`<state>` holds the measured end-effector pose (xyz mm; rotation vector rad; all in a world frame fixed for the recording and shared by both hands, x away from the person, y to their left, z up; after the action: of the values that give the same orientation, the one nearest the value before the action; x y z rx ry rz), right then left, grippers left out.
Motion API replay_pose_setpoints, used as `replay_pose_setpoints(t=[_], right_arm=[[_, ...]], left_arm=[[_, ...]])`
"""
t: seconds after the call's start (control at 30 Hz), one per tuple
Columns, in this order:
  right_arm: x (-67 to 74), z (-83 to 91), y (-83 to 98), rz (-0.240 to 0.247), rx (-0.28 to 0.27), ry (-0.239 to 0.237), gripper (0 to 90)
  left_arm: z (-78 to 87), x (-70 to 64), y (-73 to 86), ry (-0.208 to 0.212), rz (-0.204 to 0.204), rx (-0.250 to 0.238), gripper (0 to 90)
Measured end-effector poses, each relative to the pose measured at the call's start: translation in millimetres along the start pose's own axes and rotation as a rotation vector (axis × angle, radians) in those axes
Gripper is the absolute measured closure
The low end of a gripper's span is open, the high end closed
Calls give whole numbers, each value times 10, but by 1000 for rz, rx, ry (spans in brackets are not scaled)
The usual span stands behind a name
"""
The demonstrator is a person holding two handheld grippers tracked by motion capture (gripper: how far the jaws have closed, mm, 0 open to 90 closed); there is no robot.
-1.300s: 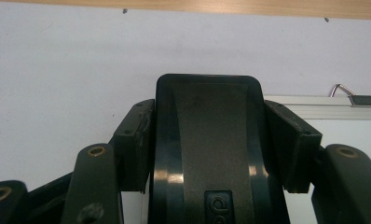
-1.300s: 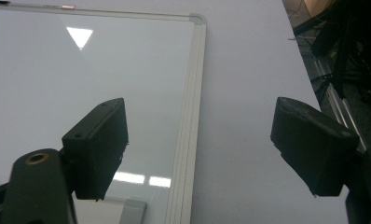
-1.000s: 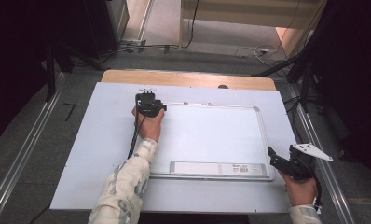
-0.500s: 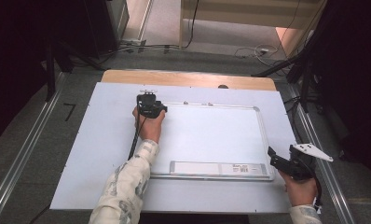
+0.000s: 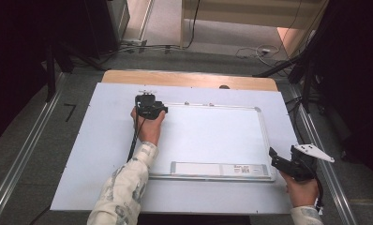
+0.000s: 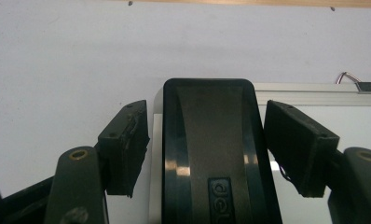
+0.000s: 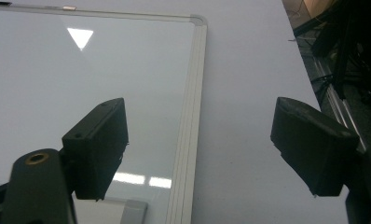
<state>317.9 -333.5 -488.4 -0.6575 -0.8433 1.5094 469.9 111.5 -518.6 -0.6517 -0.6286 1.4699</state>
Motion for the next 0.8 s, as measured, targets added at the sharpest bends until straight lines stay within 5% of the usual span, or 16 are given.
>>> replay_pose_setpoints(t=[0.4, 0.8], right_arm=[[12, 6, 0, 6, -1, 2, 175], [20, 2, 4, 12, 3, 11, 175]], left_arm=[[268, -18, 28, 85, -3, -51, 285], [561, 24, 111, 147, -52, -83, 211]])
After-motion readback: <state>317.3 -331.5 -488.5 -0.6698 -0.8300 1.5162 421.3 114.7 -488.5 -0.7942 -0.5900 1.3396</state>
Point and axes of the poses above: each handheld gripper's, and its own axes: z roughly backward along the jaws, y roughly out of its underside, x roughly to its left, the point moved 6 cm from there along -z, roughly forward along the jaws, and after that the axes turned 5 degrees about -z, right-handed, at the moved point
